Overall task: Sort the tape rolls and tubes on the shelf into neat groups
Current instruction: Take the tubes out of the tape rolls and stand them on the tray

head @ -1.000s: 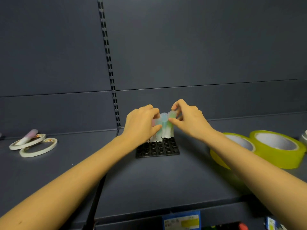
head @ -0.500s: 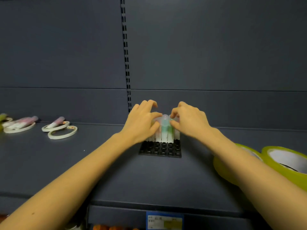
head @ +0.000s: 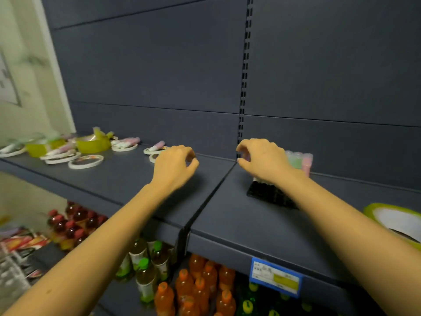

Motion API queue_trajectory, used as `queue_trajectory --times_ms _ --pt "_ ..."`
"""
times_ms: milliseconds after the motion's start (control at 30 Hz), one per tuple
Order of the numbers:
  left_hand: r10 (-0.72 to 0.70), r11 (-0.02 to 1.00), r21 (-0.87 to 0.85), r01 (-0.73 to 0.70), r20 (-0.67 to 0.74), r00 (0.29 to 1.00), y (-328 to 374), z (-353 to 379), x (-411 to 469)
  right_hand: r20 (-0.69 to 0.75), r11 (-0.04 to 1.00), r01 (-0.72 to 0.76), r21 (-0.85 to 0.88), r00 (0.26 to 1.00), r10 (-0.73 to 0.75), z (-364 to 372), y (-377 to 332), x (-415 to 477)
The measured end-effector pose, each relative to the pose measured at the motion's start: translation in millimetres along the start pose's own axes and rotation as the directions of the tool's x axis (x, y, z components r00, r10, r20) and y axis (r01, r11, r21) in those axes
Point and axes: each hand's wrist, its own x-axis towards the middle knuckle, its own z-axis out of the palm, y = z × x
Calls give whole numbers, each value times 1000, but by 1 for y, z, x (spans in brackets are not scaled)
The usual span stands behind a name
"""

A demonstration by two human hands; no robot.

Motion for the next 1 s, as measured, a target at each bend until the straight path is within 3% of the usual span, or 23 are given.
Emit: queue_trajectory --times_ms 233,400,700,1000 --pt "-130 988 87 126 42 991 -72 -28 -29 101 994 96 54 990 -101 37 -71 26" --pt "-157 982 112 150 60 986 -131 -42 -31 143 995 73 63 986 -82 64 -123 56" --pt "-72 995 81 61 134 988 -233 -64 -2 140 993 -83 85 988 71 102 -203 116" --pt "-33 999 -1 33 183 983 -293 -63 30 164 958 -265 109 955 245 128 -235 159"
